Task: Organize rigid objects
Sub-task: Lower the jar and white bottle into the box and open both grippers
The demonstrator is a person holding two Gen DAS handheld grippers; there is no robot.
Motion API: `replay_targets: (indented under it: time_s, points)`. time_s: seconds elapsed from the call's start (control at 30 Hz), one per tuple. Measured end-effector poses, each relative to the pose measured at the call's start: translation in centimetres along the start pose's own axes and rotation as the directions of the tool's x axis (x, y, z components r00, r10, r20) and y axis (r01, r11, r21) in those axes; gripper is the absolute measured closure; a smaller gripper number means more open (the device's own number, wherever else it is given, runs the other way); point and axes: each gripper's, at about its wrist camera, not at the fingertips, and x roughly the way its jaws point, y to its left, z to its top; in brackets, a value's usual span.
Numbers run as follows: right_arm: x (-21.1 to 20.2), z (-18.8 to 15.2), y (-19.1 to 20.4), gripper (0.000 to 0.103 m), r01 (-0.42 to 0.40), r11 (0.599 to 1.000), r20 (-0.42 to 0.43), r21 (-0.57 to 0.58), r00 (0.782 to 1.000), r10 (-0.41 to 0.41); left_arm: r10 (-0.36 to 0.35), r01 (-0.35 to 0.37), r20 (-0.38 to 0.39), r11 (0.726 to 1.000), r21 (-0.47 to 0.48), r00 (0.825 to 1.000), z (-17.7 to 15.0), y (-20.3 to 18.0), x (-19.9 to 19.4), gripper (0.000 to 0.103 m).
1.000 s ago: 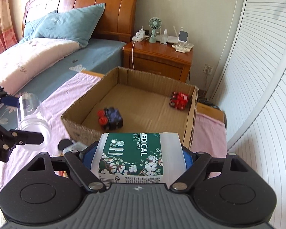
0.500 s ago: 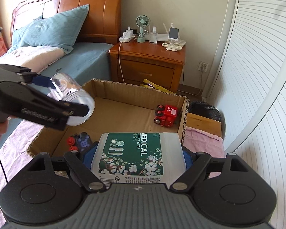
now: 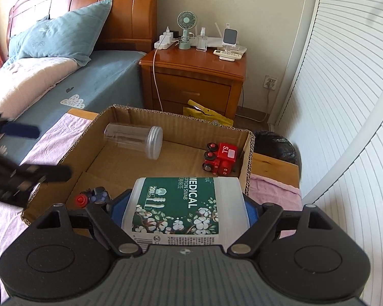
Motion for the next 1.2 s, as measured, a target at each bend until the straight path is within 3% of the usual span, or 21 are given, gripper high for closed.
replay_targets:
  time_s: [0.33, 0.4, 0.5, 0.83, 1.03, 1.2]
  points:
    - [2.9, 3.8, 1.7, 0.016, 0.012, 1.0, 0.012, -0.007, 1.0, -0.012, 0.021, -0.02, -0.023, 0.997, 0.072, 1.0, -4.8, 0.0, -4.8, 0.008]
    - [3.6, 4.4, 1.8, 0.0, 0.011, 1.0, 0.011, 0.009, 1.0, -0.011, 0.006, -0.004, -0.023, 0.998, 0.057, 1.0, -5.3, 0.3, -5.3, 0.008]
    - [3.5, 4.7, 2.2, 0.0, 0.005, 1.0, 0.008, 0.013, 1.0, -0.005, 0.007, -0.005, -0.032, 0.999, 0.041, 0.999, -6.2, 0.7, -5.8, 0.008]
    - [-2.2, 2.1, 3.3, 0.0, -0.021, 1.0, 0.032, -0.014, 0.999, 0.021, 0.009, -0.009, -0.001, 1.0, -0.003, 1.0, -7.7, 0.3, -8.0, 0.007]
    - [-5.7, -0.5, 3.5, 0.0, -0.034, 0.999, 0.053, -0.008, 0.998, 0.035, 0.072, -0.07, 0.063, 0.997, -0.029, 0.995, -8.8, -0.6, -9.8, 0.003]
    - [-7.1, -3.8, 2.7, 0.0, -0.018, 0.999, 0.04, 0.034, 0.999, 0.016, 0.089, -0.085, 0.051, 0.994, -0.068, 0.995, -10.0, -1.3, -10.0, 0.002]
